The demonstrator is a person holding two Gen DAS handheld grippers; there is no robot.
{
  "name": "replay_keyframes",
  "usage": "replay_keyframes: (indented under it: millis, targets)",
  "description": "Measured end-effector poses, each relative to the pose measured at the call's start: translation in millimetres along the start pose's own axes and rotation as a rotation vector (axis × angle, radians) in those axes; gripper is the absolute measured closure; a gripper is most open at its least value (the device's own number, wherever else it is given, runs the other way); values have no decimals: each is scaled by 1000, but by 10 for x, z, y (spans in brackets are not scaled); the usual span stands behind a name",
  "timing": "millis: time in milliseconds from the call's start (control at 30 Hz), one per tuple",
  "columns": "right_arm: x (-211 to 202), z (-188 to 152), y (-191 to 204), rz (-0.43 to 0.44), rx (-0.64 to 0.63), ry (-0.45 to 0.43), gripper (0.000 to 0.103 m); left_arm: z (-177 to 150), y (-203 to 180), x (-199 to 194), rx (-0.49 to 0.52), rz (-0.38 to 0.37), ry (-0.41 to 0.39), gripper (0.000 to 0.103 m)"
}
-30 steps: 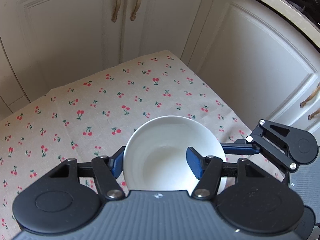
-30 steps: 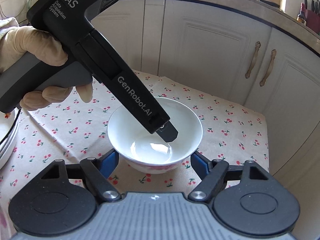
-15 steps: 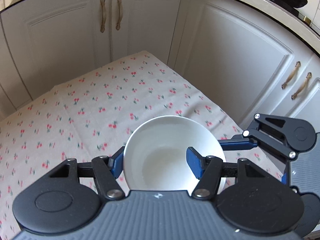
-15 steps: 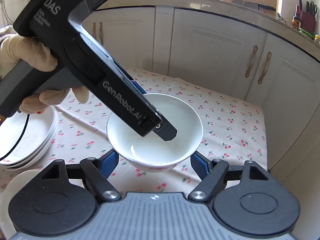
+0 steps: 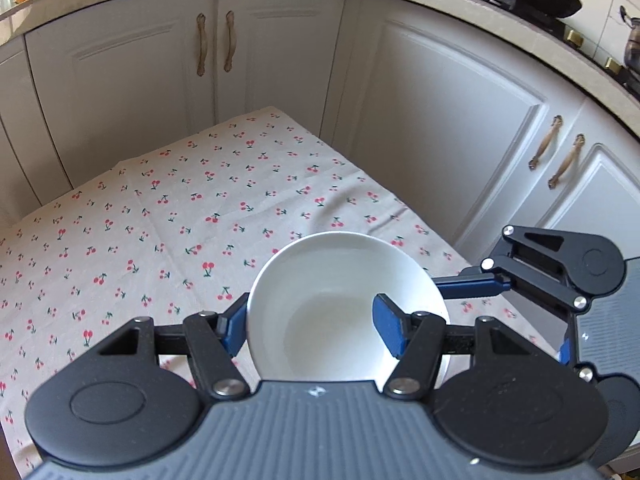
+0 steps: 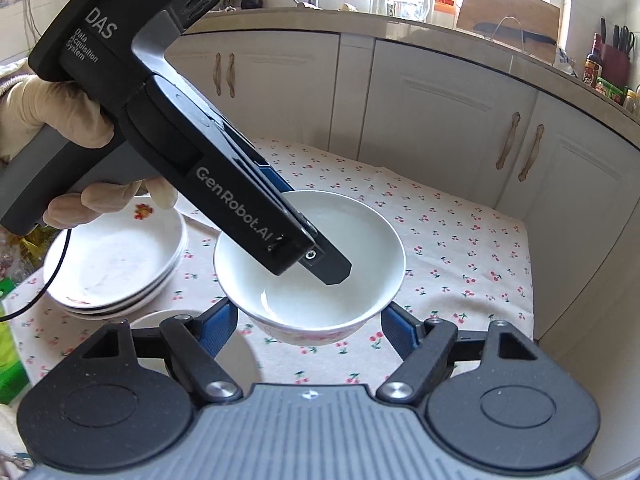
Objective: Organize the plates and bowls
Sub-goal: 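Lift the bowl with the left tool and carry it over the bowl stack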
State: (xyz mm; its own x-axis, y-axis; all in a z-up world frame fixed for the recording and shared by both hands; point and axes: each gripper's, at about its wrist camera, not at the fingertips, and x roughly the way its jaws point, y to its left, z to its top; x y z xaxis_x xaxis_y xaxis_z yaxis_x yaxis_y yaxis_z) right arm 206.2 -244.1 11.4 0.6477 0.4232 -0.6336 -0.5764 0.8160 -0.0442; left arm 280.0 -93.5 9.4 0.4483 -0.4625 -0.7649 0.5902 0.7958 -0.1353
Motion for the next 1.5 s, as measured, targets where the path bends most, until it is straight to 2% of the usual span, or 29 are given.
replay_keyframes:
  millis: [433, 700, 1133, 1500]
  targets:
    - [-300, -125, 367, -22, -4, 7, 20, -261, -237, -310, 9, -7, -29, 38]
    - [-448, -190, 474, 16, 11, -4, 20, -432, -269, -414, -7, -17, -19, 37]
    - [-458, -397, 651, 39, 31, 15, 20, -706, -271, -424, -68, -46, -21, 37]
    - [-389, -460, 677, 39, 35, 37, 20, -746, -307, -377, -31, -33, -17, 37]
